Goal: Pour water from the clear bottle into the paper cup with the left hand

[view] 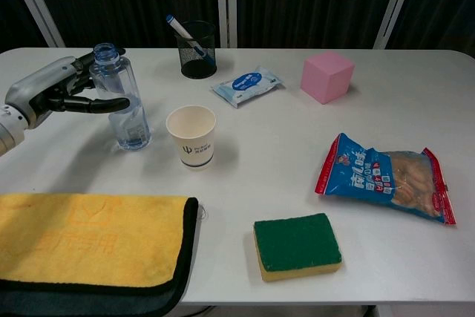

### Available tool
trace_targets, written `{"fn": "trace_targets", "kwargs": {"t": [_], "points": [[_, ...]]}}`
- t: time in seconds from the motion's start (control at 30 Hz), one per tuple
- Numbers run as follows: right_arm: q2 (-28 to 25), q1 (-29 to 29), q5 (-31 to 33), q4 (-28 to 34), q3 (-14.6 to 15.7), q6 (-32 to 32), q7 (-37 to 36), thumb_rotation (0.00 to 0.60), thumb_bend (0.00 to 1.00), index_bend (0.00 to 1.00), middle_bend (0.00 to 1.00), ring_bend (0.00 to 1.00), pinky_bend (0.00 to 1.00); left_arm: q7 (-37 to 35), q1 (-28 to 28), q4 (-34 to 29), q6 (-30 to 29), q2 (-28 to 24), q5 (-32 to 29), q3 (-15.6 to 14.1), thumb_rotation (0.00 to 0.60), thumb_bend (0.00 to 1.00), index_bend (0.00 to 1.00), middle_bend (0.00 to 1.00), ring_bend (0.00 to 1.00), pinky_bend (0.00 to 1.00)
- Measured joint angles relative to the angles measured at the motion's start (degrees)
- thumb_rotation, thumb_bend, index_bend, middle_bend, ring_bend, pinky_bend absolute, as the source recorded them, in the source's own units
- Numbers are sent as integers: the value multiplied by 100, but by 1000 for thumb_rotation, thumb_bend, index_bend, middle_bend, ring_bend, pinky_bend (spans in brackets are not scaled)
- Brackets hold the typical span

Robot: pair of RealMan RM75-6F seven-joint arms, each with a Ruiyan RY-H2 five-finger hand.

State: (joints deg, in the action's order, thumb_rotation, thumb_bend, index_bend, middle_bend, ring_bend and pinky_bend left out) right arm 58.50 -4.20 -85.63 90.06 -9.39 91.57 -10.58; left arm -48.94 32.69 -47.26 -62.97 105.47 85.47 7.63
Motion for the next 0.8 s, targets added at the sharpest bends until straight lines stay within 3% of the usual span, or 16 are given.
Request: {"fn": "trace_targets", "kwargs": {"t": [0.57,0.8], "points": [[38,-26,26,-64,11,-59,-14,541,214,0,0,0,0,-385,124,15,152,31,-97,-40,467,0,64,157,53,153],[40,-20,35,-88,10,-56,-31,540,214,0,0,0,0,-536,167,50,168,59,-116,-40,521,0,103,206,65,154]]}}
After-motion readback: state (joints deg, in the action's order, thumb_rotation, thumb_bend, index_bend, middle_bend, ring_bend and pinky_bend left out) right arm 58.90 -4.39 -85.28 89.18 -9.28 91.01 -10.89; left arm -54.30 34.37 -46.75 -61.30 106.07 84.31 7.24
